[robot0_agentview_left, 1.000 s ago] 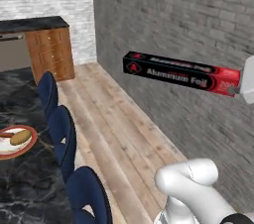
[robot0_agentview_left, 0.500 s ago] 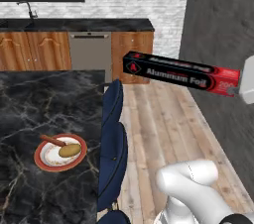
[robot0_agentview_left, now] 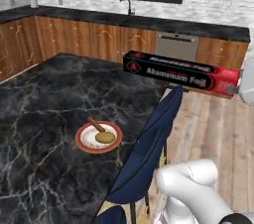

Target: Retrieve the tupperware and aluminum foil from the cabinet and place them on the dining counter near the plate with hot dog and potato to prepare for storing leftovers.

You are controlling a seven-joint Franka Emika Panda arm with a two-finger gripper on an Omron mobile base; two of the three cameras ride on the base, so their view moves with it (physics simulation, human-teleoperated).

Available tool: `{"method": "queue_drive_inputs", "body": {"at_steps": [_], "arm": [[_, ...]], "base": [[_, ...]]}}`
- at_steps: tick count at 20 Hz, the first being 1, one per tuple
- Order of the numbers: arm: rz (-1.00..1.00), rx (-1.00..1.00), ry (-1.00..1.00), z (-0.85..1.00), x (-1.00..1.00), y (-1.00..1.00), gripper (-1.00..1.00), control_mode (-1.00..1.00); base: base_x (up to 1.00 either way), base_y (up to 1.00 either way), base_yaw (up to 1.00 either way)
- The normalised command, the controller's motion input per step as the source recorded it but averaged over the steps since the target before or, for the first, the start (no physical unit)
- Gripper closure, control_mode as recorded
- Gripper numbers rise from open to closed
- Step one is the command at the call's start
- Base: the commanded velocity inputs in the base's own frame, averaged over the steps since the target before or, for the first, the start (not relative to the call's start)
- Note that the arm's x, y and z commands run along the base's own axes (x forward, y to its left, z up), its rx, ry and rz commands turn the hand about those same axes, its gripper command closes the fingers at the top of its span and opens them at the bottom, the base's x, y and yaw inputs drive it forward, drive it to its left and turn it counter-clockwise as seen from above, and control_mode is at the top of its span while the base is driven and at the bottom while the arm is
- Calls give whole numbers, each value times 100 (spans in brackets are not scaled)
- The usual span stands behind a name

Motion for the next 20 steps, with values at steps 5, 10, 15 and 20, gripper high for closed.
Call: {"method": "queue_drive_inputs", "body": {"at_steps": [5,10,15,20], "arm": [[0,0,0,0,0,0,100,100],[0,0,0,0,0,0,100,100],[0,0,0,0,0,0,100,100],[0,0,0,0,0,0,100,100]], "base": [[63,0,76],[66,0,75],[70,0,75],[71,0,75]]}}
